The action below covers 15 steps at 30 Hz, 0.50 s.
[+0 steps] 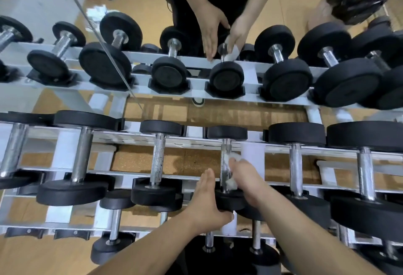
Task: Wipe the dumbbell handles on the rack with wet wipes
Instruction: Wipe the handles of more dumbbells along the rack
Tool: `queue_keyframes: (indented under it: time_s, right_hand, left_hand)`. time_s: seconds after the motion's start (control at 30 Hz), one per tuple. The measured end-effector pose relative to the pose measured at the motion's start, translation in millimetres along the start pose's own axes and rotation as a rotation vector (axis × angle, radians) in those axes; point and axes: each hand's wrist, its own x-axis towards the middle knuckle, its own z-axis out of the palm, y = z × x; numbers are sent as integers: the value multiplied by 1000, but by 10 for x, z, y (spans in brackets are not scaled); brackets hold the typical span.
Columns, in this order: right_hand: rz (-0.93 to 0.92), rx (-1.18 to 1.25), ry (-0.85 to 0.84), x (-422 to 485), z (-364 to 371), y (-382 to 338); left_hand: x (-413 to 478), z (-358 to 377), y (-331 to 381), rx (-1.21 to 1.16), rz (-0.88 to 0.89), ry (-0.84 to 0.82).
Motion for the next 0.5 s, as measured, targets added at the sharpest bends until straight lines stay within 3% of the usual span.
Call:
queue_keyframes:
  time_s: [0.13,0.37,0.5]
  right_hand:
    - [-39,177,-8,92,-35,-331]
    - [-47,-118,-63,-163,155,295]
    - [6,86,5,50,5,46]
  left_hand:
    - [-72,-59,-77,-4,-38,46]
    - [-97,-49,-63,-14,-55,28]
    - [-117,-70,-37,-14,-48,20]
